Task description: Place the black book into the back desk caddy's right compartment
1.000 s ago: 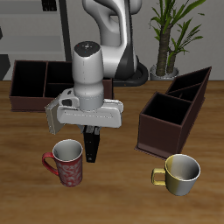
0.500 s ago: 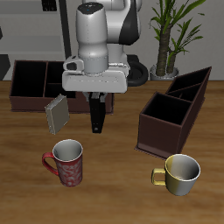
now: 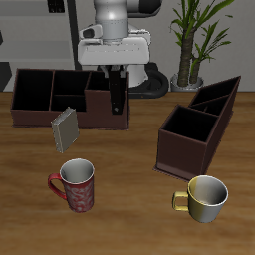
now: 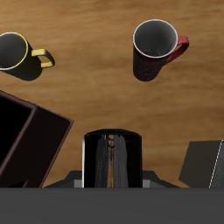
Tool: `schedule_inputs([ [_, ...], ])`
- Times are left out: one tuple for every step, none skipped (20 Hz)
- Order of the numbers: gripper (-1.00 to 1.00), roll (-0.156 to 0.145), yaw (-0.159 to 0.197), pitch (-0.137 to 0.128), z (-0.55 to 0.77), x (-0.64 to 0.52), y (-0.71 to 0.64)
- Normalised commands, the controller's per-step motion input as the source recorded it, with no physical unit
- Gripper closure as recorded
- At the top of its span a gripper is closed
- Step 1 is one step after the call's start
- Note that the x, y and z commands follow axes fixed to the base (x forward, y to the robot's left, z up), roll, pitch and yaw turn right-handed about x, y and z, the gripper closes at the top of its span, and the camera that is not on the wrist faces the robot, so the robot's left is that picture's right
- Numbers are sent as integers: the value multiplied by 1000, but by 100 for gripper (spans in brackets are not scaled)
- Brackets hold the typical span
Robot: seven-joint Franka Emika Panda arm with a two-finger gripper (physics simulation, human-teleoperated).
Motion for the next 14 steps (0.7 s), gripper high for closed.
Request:
schedule_inputs([
  [100, -7, 56, -17, 414, -552, 23],
  [100, -21, 2, -16, 303, -376, 1],
  [100, -10, 27, -28, 330, -645, 82],
  [100, 1, 29, -27, 372, -492, 51],
  [100, 6, 29, -45, 298, -580, 104],
  [100, -19, 0, -4, 212, -387, 20],
  [100, 39, 46, -39, 410, -851, 216],
  [100, -33, 45, -66, 309, -557, 18],
  [100, -27, 0, -36, 203, -445, 47],
  [100, 38, 17, -13, 237, -516, 96],
  [100, -8, 109, -79, 406, -971, 139],
  [100, 12, 47, -51, 247, -491, 54],
  [100, -6, 14, -50, 294, -590, 0],
  [100, 0, 0, 0, 16, 65, -10],
])
